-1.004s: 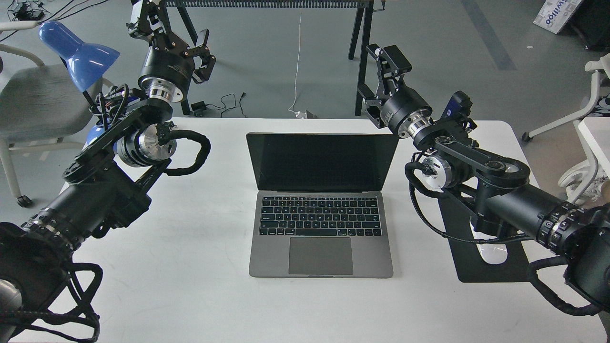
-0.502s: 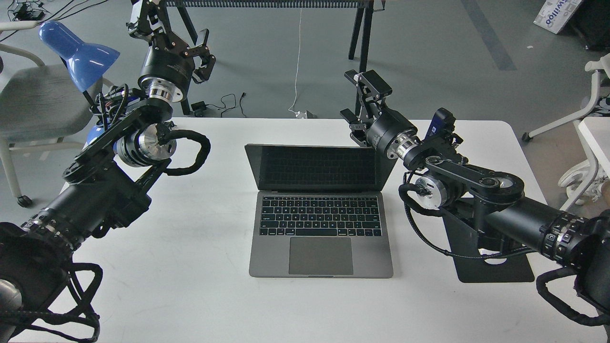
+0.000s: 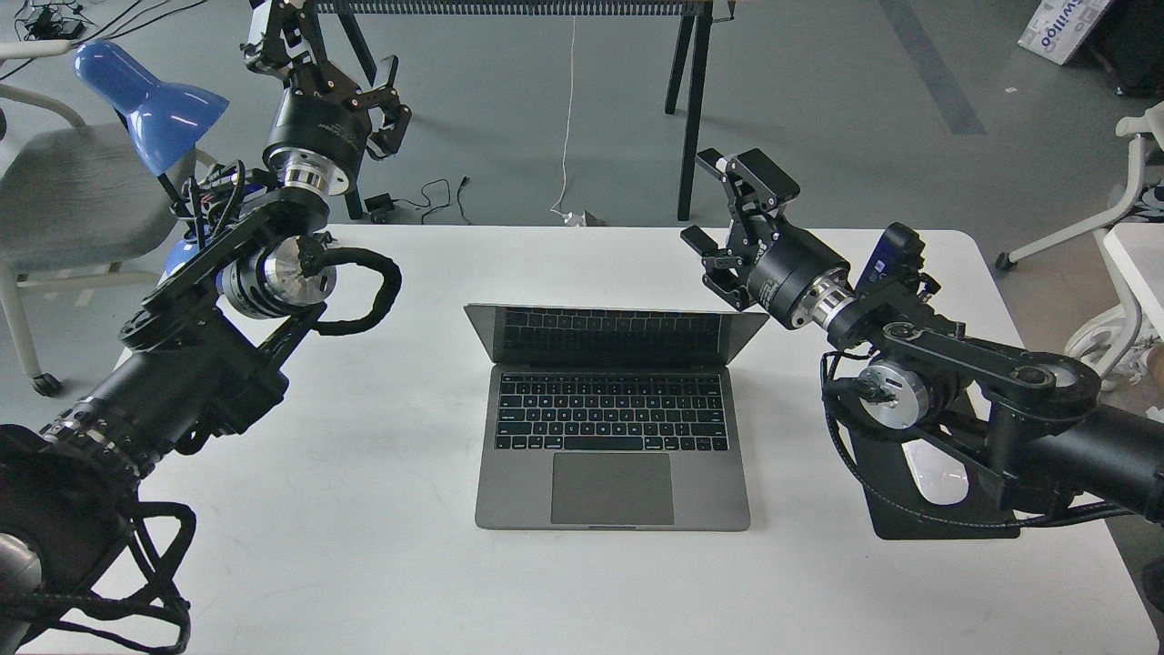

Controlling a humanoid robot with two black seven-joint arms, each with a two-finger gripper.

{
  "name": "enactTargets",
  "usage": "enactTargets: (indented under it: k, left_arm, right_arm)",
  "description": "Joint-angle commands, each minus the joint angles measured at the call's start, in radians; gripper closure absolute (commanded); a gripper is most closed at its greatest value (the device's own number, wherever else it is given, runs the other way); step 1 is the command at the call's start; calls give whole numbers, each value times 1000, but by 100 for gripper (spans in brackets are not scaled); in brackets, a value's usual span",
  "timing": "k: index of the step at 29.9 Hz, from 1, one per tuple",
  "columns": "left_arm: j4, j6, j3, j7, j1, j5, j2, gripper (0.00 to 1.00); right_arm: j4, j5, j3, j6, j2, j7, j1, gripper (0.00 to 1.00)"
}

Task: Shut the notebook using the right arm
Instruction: 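Press the lid down flat onto the laptop base with the right gripper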

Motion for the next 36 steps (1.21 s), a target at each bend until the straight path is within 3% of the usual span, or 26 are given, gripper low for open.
enactTargets:
  k: [1,23,36]
  left_arm:
    - [0,0,0,0,0,0,0,0]
    - [0,1,0,0,0,0,0,0]
    - [8,0,0,0,0,0,-2,0]
  right_arm:
    - [21,0,0,-2,-23,2,-49,0]
    - [47,-15,-43,-47,77,6,-235,0]
    - [88,-17,-44,-71,79,8,-335,0]
